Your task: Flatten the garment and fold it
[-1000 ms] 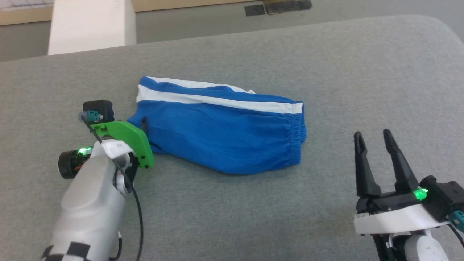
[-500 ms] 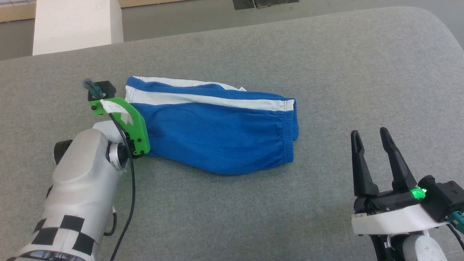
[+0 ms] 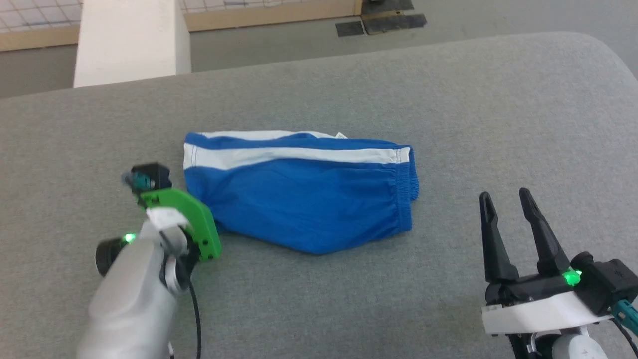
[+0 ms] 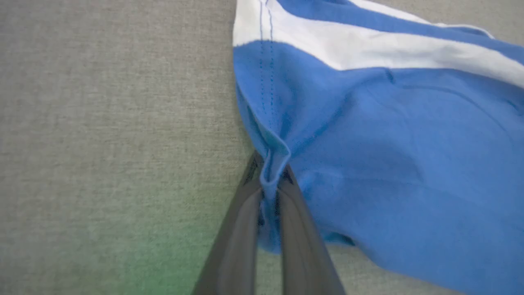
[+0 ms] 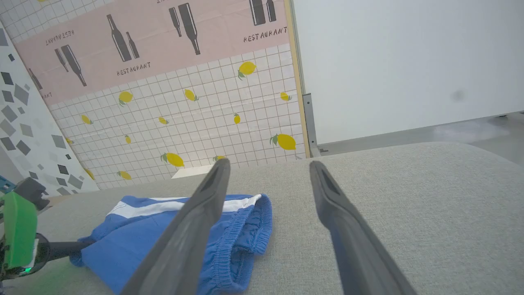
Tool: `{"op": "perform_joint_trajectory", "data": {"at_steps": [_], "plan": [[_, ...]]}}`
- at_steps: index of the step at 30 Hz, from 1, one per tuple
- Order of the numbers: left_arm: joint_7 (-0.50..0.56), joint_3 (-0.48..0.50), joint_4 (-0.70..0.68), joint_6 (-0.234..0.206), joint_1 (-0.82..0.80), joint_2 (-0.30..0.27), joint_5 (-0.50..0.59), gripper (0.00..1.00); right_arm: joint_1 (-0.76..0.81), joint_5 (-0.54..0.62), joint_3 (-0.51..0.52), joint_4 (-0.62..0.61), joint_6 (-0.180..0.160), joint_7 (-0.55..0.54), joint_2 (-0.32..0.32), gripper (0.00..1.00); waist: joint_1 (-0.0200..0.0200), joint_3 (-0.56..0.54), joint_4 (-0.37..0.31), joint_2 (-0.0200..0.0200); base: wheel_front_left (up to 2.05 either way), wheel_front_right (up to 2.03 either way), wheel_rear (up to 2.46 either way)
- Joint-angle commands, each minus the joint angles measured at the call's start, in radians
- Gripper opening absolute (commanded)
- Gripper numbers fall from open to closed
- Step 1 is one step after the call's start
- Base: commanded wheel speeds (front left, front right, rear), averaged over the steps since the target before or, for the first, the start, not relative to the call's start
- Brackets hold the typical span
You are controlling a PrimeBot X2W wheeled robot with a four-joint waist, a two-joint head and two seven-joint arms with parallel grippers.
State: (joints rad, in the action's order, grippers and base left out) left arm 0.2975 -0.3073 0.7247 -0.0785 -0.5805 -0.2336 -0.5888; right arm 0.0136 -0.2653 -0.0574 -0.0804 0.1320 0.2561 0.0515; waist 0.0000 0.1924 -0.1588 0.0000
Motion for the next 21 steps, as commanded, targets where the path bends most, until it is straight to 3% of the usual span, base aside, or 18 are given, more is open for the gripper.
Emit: {"op": "perform_joint_trajectory", "data": {"at_steps": [1,9,15,16,18,21], "plan": [[-0.018,0.006,-0.032,-0.016,0.068,-0.01,-0.005,0.0,0.015,0.006,0.0,0.003,-0.001,0.006,-0.001,1.0,0.0,-0.031,0.03,0.0,0.0,0.0,0.0],[-0.085,0.048,-0.34,-0.124,0.341,-0.03,-0.017,0.0,0.037,0.013,0.0,0.005,-0.001,0.006,-0.001,1.0,0.0,-0.064,0.06,0.0,0.0,0.0,0.0],[-0.145,0.06,-0.479,-0.144,0.451,-0.018,-0.025,0.0,0.042,0.015,0.002,0.005,-0.001,0.006,-0.001,1.0,0.0,-0.055,0.077,0.0,0.0,0.0,0.0],[-0.156,0.058,-0.481,-0.142,0.454,-0.017,-0.022,0.12,0.041,0.016,0.001,0.005,-0.001,0.006,-0.001,1.0,0.0,-0.054,0.078,0.0,0.0,0.0,0.0],[-0.193,0.057,-0.48,-0.135,0.452,-0.012,-0.015,1.0,0.038,0.018,0.001,0.005,-0.001,0.006,-0.001,1.0,0.0,-0.049,0.082,0.0,0.0,0.0,0.0],[-0.275,0.062,-0.471,-0.126,0.441,-0.008,0.005,1.0,0.032,0.02,0.005,0.004,-0.001,0.006,-0.001,1.0,0.0,-0.044,0.088,0.0,0.0,0.0,0.0]]}}
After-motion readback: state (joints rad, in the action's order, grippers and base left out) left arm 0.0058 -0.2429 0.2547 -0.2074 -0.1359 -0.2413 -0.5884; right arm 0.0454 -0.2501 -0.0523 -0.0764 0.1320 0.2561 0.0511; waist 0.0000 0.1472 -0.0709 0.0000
